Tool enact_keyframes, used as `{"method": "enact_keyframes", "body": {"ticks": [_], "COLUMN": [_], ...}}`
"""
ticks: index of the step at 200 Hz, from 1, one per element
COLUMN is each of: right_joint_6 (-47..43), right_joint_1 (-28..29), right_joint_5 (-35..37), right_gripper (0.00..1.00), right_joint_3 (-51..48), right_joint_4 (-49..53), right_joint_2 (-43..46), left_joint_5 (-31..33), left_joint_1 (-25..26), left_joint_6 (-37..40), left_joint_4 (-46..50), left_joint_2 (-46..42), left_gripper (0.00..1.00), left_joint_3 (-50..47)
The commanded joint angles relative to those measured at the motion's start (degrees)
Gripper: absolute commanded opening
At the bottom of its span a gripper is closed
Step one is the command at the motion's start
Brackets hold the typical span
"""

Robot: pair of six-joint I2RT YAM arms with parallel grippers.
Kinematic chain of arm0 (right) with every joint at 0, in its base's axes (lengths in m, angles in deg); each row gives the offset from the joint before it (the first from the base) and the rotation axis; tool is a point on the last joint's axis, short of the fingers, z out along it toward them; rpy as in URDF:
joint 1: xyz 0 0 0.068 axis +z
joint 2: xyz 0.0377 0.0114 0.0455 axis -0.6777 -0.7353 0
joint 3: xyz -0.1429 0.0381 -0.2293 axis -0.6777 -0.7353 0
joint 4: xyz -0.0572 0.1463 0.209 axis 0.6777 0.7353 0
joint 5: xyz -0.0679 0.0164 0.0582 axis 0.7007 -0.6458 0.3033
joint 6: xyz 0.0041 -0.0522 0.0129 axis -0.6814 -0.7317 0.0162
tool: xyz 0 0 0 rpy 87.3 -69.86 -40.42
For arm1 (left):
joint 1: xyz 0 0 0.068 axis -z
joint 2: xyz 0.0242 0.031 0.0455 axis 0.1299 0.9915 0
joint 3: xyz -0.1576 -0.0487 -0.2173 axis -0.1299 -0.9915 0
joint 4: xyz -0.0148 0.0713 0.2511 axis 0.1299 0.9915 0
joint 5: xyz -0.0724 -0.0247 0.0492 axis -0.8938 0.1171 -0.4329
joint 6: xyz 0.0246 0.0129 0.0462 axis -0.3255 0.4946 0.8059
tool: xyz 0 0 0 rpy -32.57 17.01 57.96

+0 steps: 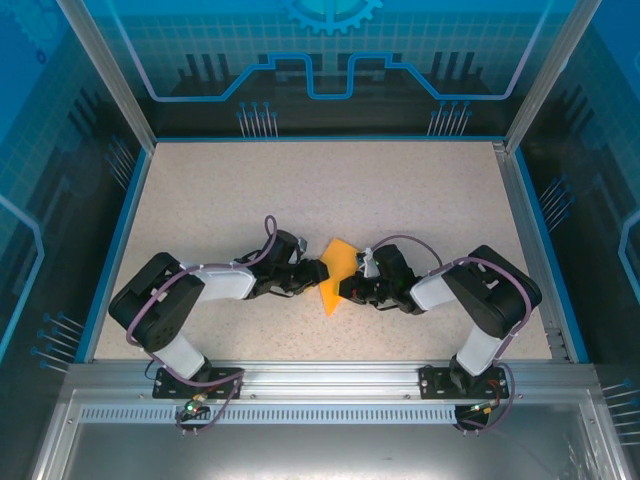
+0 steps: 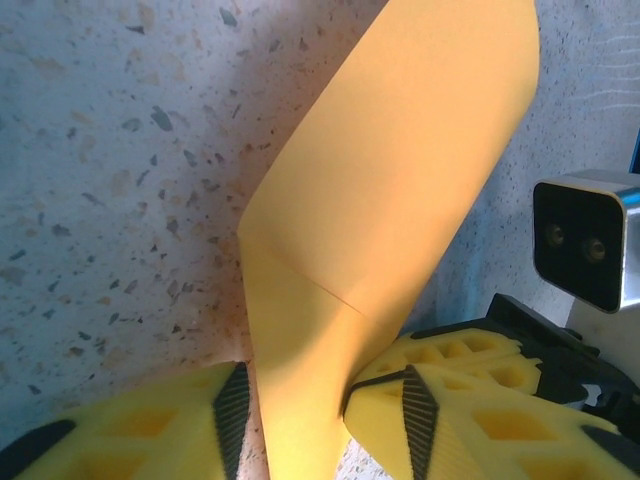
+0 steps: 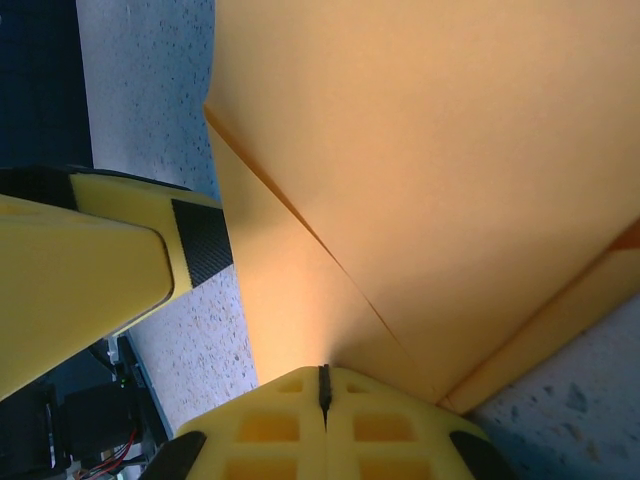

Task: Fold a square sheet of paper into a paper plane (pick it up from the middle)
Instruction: Fold the wing for the fifth time at the center of the table.

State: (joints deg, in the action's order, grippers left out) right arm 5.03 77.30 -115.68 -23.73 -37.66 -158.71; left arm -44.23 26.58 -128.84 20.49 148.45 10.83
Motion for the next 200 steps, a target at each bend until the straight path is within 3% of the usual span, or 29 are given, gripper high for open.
{"method": "enact_keyframes", "body": {"ticks": [1,47,95,127,200], "right_joint_6": [-0.59,-0.83,-0.63,-1.17,-2.92], "right_joint_1": [-0.71,-0.89,-0.97,-1.30,-1.74], "right_joint_5": [4.68,4.51,4.57,4.60,5.78], "right_gripper": [0.00,0.00,0.00,0.00,0.00], "right_joint_3": [-1.46,-1.49,-1.25,-0.31,2.08], "right_joint_4": [6.65,6.93,7.36,9.29,15.60], "right_joint_2": [-3.52,-3.17,-1.92,-0.04,5.47], "left_joint_5": [0.67,1.17,1.98,3.98,9.40], "left_joint_1": [0.39,0.45,0.67,1.50,4.48], "left_joint_6": [1.93,4.06,7.32,11.84,20.36], "left_joint_4": [1.86,4.62,8.29,13.42,22.40], "left_joint_2": [-1.30,-1.91,-1.80,-1.52,0.18], "left_gripper": [0.40,0.36,0.18,0.10,0.06], "left_joint_3": [2.24,3.25,4.77,7.21,12.24]}}
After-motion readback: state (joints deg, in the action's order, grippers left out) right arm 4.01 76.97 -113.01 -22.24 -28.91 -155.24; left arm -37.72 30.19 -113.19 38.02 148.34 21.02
